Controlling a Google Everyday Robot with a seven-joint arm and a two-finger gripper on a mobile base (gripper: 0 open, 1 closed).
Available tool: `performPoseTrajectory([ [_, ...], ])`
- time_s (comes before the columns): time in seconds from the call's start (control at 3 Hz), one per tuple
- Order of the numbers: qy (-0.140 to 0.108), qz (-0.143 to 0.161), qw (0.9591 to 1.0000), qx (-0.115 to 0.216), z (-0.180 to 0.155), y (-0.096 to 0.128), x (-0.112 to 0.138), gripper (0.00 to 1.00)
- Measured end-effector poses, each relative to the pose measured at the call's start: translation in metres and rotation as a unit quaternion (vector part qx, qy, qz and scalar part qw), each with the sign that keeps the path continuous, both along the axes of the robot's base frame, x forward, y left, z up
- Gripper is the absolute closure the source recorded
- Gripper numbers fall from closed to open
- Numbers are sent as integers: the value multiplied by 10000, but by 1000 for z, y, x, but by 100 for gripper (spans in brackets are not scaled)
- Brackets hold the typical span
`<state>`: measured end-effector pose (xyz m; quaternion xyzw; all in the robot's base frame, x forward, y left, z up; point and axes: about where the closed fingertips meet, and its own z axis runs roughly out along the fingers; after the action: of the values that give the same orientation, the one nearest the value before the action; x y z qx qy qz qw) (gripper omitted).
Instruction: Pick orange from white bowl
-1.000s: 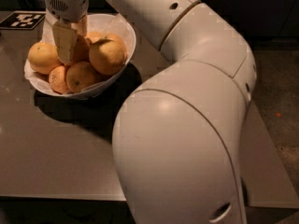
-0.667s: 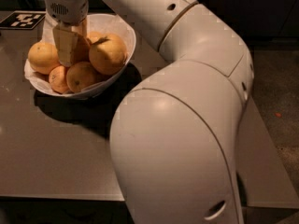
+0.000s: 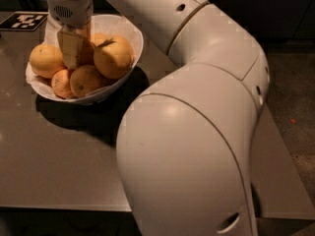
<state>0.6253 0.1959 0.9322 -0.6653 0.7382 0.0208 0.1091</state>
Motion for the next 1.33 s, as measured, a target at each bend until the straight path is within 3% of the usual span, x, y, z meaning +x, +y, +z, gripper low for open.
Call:
performPoseTrajectory([
  [0.33, 0, 0, 10000, 0, 0, 0, 0, 93],
  [0.67, -311, 125, 9992, 230, 16, -2, -9, 100],
  [1.0, -857, 400, 9944, 465, 49, -10, -40, 100],
  [1.33, -1096, 618, 9908, 492, 67, -11, -56, 100],
])
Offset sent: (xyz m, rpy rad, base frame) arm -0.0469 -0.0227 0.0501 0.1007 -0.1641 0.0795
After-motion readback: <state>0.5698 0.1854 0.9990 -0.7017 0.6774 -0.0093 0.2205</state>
